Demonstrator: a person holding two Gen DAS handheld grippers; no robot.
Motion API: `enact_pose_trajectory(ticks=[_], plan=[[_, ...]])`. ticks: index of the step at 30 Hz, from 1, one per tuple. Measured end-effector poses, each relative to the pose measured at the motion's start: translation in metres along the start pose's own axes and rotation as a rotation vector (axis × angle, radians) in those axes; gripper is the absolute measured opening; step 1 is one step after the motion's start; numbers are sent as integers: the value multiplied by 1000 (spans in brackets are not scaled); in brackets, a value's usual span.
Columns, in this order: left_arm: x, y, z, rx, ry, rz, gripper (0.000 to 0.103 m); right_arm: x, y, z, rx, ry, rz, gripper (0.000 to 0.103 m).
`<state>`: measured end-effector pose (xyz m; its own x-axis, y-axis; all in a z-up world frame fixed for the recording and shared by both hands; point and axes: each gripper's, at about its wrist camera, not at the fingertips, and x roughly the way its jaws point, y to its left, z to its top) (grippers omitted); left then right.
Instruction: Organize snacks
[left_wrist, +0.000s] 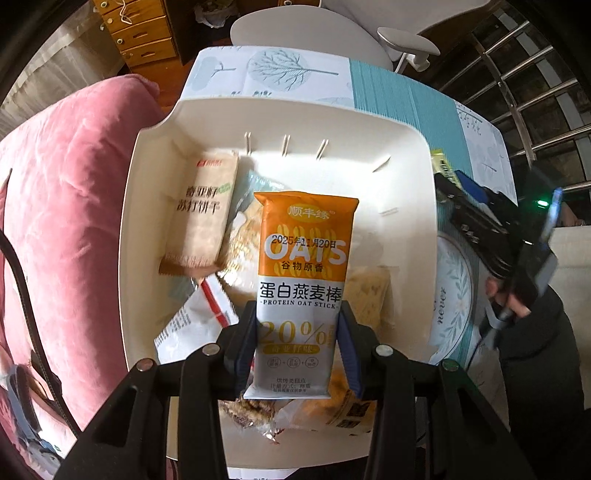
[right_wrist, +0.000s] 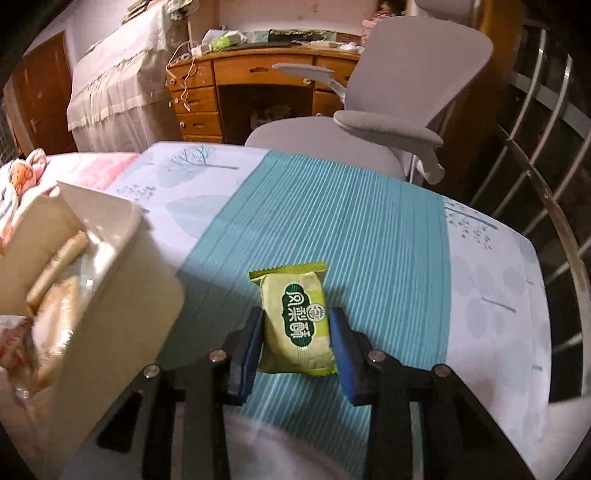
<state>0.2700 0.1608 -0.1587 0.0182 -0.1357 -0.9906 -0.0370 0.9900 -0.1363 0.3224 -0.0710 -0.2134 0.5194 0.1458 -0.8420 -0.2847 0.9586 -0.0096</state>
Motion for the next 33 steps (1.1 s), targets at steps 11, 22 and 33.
enact_pose_trajectory(ticks=[11, 22, 33], plan=[[-7, 23, -39, 36, -95, -68, 57, -91, 35, -17, 129, -92, -7, 36], [-57, 41, -104, 136, -278, -161, 76, -150, 120, -40, 122, -143, -4, 37], [-75, 69, -174, 40, -350, -195, 83, -180, 167, -81, 136, -90, 48, 68]])
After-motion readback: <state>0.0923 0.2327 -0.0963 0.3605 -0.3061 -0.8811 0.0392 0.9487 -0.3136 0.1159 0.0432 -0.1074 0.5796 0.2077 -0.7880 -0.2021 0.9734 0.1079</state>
